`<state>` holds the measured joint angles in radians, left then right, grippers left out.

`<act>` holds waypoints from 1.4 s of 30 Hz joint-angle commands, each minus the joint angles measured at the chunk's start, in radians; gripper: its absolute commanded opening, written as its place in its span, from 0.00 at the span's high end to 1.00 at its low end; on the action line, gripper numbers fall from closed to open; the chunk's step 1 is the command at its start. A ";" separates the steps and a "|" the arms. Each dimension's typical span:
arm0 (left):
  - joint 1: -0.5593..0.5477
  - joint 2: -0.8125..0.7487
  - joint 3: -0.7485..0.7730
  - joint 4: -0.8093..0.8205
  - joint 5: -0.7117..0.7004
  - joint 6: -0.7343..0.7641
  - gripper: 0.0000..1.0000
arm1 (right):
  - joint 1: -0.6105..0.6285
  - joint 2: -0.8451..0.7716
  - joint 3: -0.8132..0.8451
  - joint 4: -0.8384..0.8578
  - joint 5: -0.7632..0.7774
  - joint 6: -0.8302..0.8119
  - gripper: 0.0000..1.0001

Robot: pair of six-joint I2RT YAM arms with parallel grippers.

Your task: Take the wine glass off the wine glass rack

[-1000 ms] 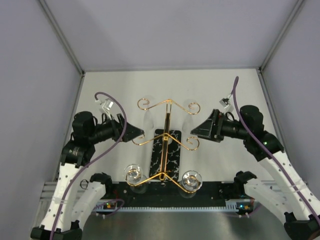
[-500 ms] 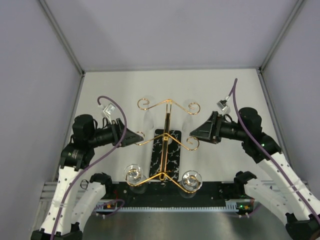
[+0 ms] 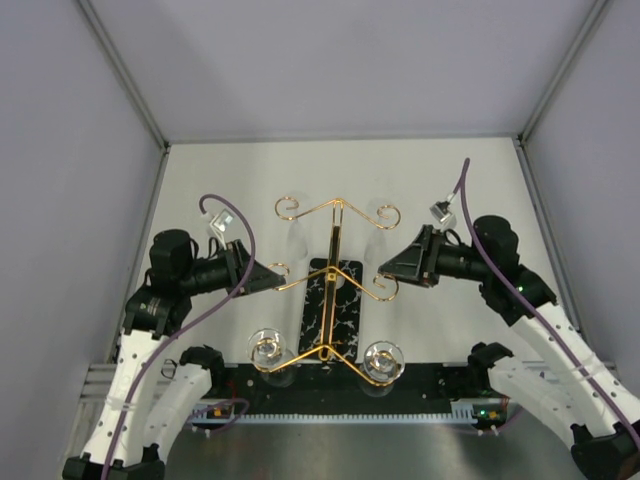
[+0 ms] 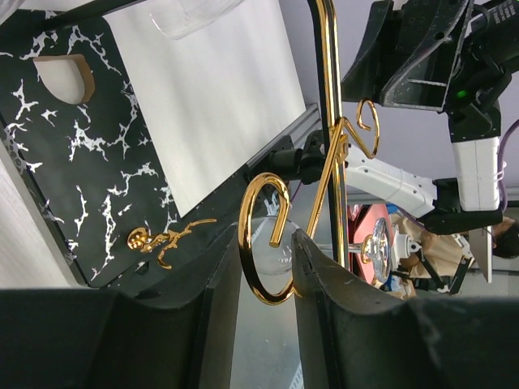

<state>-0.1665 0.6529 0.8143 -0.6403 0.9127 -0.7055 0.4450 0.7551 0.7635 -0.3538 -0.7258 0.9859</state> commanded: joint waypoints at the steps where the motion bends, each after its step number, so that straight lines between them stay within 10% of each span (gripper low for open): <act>1: -0.001 -0.001 -0.006 0.021 0.015 0.005 0.65 | 0.009 -0.014 -0.024 0.058 -0.017 0.020 0.56; 42: 0.001 0.014 0.008 0.034 -0.009 0.031 0.78 | 0.021 -0.109 -0.064 0.001 -0.061 0.034 0.80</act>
<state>-0.1665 0.6662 0.8131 -0.6380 0.9119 -0.7158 0.4519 0.6693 0.6933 -0.3485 -0.7769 1.0405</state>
